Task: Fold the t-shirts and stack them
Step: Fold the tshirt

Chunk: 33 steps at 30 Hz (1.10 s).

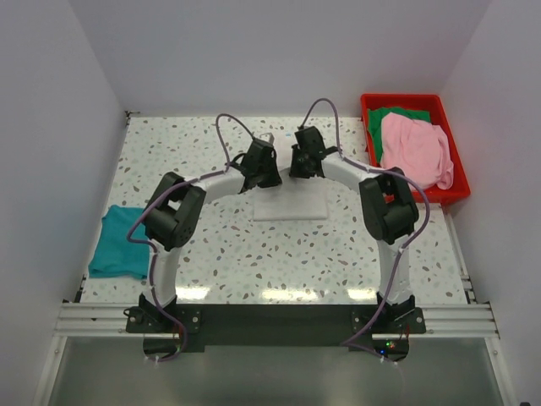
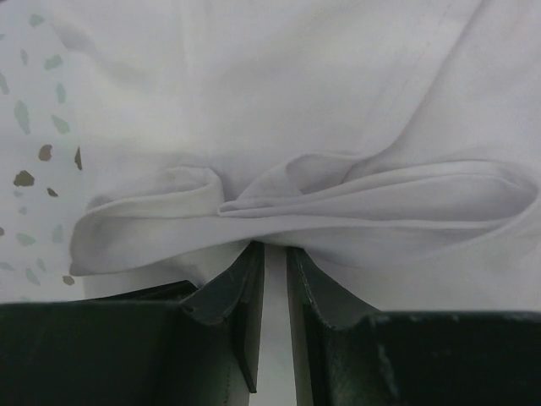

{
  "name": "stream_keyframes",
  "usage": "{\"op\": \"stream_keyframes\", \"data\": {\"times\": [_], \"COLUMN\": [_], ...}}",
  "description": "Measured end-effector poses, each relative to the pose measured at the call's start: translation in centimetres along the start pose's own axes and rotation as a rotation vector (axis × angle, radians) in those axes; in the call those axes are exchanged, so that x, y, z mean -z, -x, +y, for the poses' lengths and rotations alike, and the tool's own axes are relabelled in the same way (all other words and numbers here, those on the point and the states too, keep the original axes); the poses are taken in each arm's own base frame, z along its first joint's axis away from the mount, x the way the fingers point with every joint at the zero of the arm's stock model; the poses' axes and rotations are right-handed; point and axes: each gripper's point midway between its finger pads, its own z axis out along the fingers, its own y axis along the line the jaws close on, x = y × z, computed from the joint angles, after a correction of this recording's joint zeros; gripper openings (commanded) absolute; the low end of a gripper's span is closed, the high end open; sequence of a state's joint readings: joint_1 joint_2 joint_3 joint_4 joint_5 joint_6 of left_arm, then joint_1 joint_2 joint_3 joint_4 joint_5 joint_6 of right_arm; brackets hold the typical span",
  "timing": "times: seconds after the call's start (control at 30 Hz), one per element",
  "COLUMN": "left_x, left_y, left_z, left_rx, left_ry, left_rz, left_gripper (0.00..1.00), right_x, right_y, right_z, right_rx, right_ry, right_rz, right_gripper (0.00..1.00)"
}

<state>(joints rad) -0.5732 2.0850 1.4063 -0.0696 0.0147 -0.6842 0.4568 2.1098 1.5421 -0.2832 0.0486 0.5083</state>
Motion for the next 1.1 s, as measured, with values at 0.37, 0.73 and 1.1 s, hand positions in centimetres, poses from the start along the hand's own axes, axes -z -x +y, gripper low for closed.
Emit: {"op": "stream_keyframes", "data": {"times": [0.37,0.73,1.1], "left_x": [-0.2,0.0,0.0], "left_y": [5.0,6.1,6.5], "left_z": [1.4,1.9,1.3], "left_rx": [0.036,0.025,0.013], "left_ry": [0.001,-0.01,-0.044], "left_rz": [-0.079,-0.11,-0.13], "left_gripper": [0.35,0.41,0.22], "right_x": [0.6,-1.6,0.7], "right_y": [4.7,3.6,3.6], "right_z": [0.4,-3.1,-3.5], "right_rx": [-0.032,-0.07,-0.075], "right_ry": [0.026,-0.037,-0.042], "right_rz": [-0.083,-0.021,-0.03], "right_gripper": [0.21,0.21,0.22]}}
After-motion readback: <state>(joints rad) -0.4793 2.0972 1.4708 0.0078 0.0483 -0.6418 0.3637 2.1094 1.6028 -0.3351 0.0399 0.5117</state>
